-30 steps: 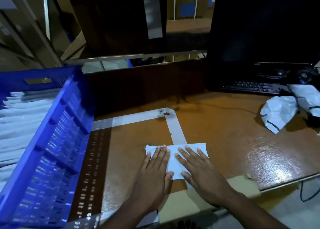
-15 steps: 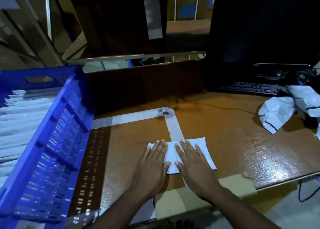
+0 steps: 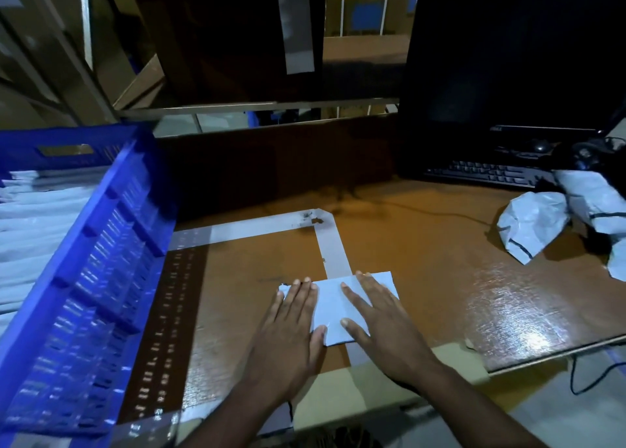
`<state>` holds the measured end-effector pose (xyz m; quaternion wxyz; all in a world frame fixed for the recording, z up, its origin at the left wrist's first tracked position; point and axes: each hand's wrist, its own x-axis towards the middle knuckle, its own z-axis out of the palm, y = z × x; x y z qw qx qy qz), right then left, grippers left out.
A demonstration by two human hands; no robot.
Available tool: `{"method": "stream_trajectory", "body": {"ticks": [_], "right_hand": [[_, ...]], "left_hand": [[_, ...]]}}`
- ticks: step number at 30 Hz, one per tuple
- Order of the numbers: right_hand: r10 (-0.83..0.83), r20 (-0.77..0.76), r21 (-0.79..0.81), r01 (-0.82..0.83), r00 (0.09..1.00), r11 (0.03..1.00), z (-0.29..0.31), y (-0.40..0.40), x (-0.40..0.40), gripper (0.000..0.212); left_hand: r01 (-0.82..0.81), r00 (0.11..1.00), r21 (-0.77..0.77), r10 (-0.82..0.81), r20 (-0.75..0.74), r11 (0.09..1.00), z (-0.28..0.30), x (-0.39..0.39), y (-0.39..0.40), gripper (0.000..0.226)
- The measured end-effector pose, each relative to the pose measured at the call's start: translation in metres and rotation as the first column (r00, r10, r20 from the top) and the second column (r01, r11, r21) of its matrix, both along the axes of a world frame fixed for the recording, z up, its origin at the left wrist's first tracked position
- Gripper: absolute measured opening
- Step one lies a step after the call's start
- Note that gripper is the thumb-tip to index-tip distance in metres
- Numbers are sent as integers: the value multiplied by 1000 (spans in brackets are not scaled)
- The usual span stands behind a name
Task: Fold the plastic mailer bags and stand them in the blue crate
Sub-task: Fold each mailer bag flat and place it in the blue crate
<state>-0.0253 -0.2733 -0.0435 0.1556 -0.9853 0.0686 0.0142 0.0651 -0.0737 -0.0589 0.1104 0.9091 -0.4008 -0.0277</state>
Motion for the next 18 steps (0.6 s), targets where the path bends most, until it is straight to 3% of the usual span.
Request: {"method": "stream_trajectory", "body": {"ticks": [5,10,14,18], "right_hand": [[-36,-39,-49,34,999,998,4,-3,-12,66],[-79,-9,237,79,997,968,15,-16,-4,78],[-36,87,103,27,996,994,16,-5,0,97],[19,115,18,-21,993,1000,-6,9,-3,73]], "left_hand": [[-5,1000,33,5,-20,999,2,-2,-1,70],[-26,997,-10,25,-76,1000,17,3,-2,79],[11,1000,-73,-9,24,997,20,-1,-6,66],[99,995,-35,-99,5,994,2,-4,0,62]]}}
